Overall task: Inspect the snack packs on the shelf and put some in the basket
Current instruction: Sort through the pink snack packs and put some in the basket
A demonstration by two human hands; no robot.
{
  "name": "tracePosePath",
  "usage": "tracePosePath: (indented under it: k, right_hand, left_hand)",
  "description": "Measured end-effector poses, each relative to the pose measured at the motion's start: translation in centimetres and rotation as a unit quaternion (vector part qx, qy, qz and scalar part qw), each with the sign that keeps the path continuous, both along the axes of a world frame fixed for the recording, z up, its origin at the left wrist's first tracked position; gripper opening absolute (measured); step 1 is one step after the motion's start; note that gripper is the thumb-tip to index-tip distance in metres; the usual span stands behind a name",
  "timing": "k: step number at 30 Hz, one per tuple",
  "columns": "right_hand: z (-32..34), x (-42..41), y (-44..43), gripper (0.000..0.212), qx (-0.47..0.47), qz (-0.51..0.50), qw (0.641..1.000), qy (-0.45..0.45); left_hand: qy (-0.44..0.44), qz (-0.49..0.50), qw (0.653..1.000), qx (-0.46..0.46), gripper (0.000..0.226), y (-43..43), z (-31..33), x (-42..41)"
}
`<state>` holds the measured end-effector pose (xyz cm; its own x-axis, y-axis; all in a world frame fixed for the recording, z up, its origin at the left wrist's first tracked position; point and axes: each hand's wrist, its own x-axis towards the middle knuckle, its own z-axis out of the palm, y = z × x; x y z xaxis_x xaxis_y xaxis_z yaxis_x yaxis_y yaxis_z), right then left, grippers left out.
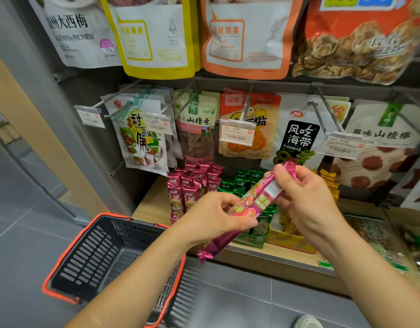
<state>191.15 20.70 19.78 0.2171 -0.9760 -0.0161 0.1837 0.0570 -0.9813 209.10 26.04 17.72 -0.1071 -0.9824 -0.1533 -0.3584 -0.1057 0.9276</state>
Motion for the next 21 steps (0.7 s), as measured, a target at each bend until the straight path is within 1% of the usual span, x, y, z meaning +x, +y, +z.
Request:
tracePosePath:
  k: [3,6,10,15,17,19,21]
  right_hand:
    - [0.4,-1.0,-0.5,0.039,0.024,-0.034,0.999,-0.033]
    - [0.5,-1.7,-0.8,0.031,0.054,-0.056,0.994,-0.079]
    - [0.4,-2.0,-1.0,0.022,0.087,-0.076,0.988,-0.107]
    - [0.5,-1.9,-0.8,0.018,0.098,-0.083,0.983,-0.128]
    - [0.5,-1.9,-0.9,0.015,0.109,-0.074,0.981,-0.139]
    - [0.4,-2.3,-1.1,0.013,0.128,-0.038,0.982,-0.136]
    - [0.4,-2.7,-1.0,0.021,0.158,0.017,0.983,-0.094]
  left_hand:
    - [-0.008,-0.031,0.999,0.036,0.044,0.0,0.2,1.5]
    - [0.018,-0.033,0.997,0.069,0.044,0.1,0.4,3.1]
    - [0.028,-0.017,0.998,0.054,0.036,0.3,0.8,4.5]
    - [0.07,0.046,0.996,0.03,0.048,0.4,1.5,5.5]
    - [0.045,0.073,0.996,0.016,0.051,0.4,1.6,5.8]
    - [0.037,0.109,0.993,-0.007,0.053,0.3,1.6,6.0]
    - [0.06,0.137,0.988,-0.027,0.049,0.4,1.4,6.6]
